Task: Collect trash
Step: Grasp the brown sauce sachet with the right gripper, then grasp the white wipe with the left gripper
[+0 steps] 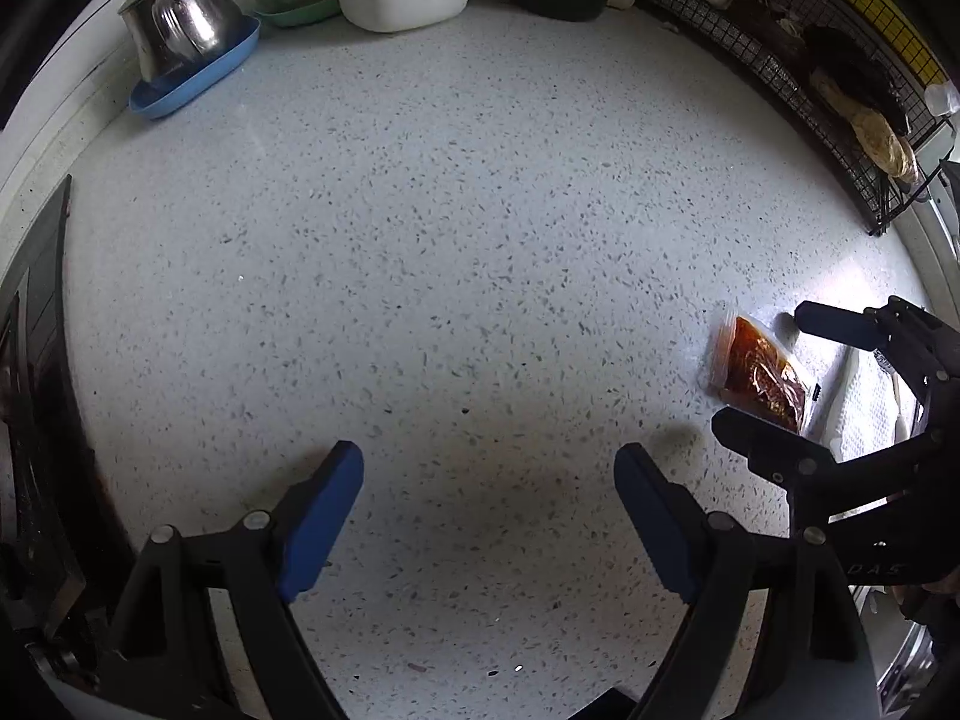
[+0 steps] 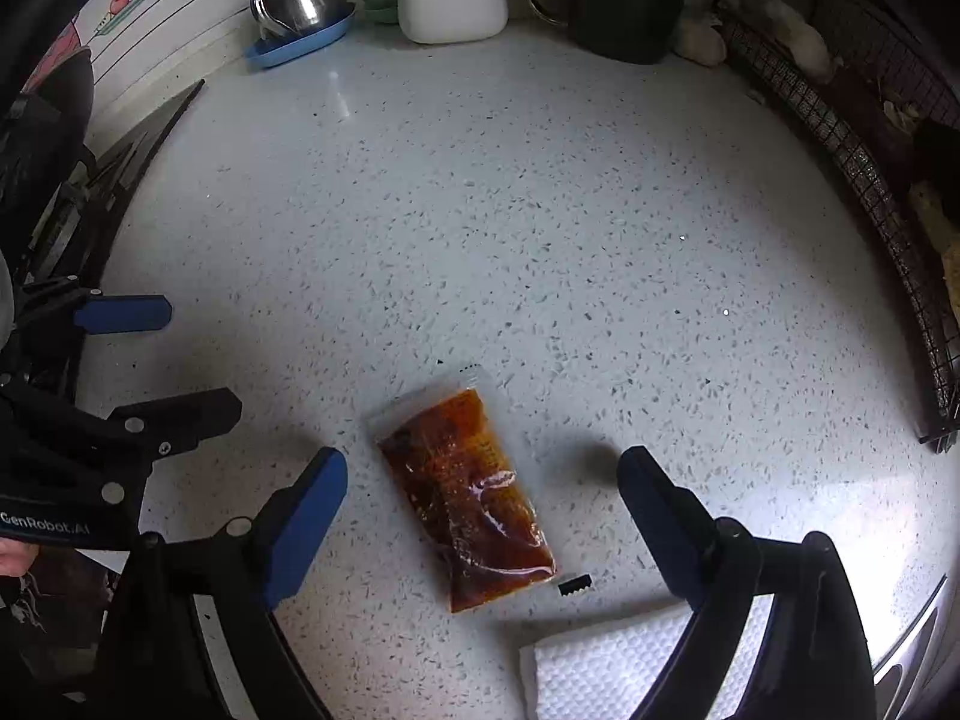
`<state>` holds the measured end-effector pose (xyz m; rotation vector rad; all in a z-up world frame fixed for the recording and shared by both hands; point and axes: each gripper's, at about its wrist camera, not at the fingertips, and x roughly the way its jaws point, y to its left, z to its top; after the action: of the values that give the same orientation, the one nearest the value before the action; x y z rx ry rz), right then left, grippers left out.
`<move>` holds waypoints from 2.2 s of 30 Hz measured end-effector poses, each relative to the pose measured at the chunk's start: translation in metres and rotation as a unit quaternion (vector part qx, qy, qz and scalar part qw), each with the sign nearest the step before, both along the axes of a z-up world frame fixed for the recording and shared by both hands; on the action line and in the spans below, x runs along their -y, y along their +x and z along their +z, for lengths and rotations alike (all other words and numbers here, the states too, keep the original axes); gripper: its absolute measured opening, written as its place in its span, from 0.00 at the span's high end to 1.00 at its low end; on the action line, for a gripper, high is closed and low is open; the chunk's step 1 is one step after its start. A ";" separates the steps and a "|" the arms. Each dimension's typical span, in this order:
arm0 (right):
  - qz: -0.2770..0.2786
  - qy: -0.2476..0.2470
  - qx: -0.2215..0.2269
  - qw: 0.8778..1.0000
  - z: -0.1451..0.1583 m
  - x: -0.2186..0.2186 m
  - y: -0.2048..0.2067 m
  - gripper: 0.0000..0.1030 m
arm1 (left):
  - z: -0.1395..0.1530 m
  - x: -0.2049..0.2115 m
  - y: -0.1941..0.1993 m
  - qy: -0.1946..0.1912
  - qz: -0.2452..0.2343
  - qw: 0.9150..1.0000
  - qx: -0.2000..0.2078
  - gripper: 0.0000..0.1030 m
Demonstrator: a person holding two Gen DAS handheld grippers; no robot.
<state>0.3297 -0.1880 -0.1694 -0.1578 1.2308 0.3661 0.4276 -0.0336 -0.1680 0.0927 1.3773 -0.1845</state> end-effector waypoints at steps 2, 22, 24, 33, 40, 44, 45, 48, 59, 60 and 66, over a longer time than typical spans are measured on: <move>0.009 -0.017 0.017 1.000 0.004 -0.004 -0.007 0.29 | 0.000 -0.004 -0.002 0.002 0.002 1.000 0.000 0.18; -0.063 0.074 0.067 0.993 0.077 0.003 -0.084 0.92 | 0.060 0.019 -0.048 -0.044 -0.060 0.997 0.035 0.18; -0.087 0.075 0.068 0.991 0.081 0.020 -0.094 0.92 | 0.063 0.035 -0.049 -0.056 -0.085 0.994 0.032 0.18; -0.207 0.072 0.061 0.974 0.073 0.096 -0.128 0.92 | 0.051 0.116 -0.050 -0.070 -0.185 0.980 0.005 0.18; -0.262 0.066 0.054 0.961 0.070 0.136 -0.152 0.92 | 0.029 0.160 -0.050 -0.075 -0.234 0.969 -0.037 0.18; -0.285 0.070 0.049 0.955 0.063 0.146 -0.160 0.92 | 0.018 0.173 -0.054 -0.088 -0.249 0.962 -0.066 0.18; -0.288 0.071 0.047 0.954 0.062 0.148 -0.161 0.92 | 0.015 0.177 -0.055 -0.083 -0.254 0.961 -0.065 0.18; -0.297 0.073 0.045 0.951 0.061 0.153 -0.164 0.92 | 0.007 0.190 -0.055 -0.068 -0.271 0.958 -0.061 0.18; -0.300 0.083 0.034 0.950 0.049 0.157 -0.146 0.92 | -0.009 0.207 -0.051 -0.032 -0.288 0.956 -0.051 0.19; -0.301 0.084 0.033 0.949 0.048 0.157 -0.145 0.92 | -0.008 0.208 -0.053 -0.029 -0.289 0.956 -0.043 0.21; -0.309 0.093 0.025 0.946 0.043 0.160 -0.143 0.92 | -0.005 0.216 -0.068 -0.005 -0.312 0.950 -0.020 0.61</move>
<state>0.1863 -0.3483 -0.1262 0.3772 1.1227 -0.0722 0.3594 -0.2499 -0.1728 0.5219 1.3518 -0.7253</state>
